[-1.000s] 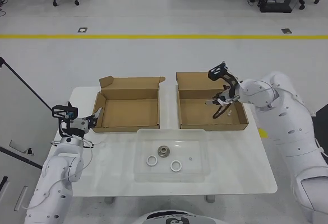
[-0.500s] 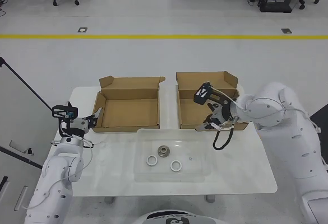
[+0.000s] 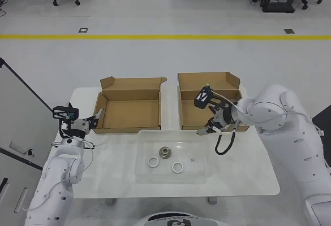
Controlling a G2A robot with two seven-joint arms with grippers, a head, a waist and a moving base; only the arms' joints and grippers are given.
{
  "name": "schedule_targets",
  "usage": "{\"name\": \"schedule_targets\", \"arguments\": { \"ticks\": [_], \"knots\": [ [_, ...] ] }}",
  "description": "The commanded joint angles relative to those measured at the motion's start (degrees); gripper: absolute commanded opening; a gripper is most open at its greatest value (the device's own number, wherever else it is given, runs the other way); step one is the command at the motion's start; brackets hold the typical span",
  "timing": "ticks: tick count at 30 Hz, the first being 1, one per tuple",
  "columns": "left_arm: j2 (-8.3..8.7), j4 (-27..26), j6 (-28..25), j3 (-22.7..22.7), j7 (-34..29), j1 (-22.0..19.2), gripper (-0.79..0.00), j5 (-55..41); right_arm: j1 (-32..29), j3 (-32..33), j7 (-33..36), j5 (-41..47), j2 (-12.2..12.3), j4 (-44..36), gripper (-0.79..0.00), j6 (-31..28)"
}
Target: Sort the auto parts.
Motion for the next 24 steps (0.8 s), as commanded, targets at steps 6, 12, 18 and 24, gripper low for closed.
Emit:
{"name": "schedule_targets", "arguments": {
  "ticks": [6,12,18,24],
  "knots": [
    [0.0,0.0,0.0,0.0,0.0,0.0,0.0,0.0,4.86,-13.29,0.32,-6.76,0.6,-1.72,0.0,0.31],
    [0.0,0.0,0.0,0.0,0.0,0.0,0.0,0.0,10.97,-23.79,0.32,-5.35,1.18,0.98,0.0,1.28],
    [0.0,0.0,0.0,0.0,0.0,0.0,0.0,0.0,16.38,-32.01,0.32,-1.04,1.82,3.81,0.0,2.54],
    [0.0,0.0,0.0,0.0,0.0,0.0,0.0,0.0,21.09,-38.67,0.32,2.98,2.08,6.22,0.0,3.27]
  ]
}}
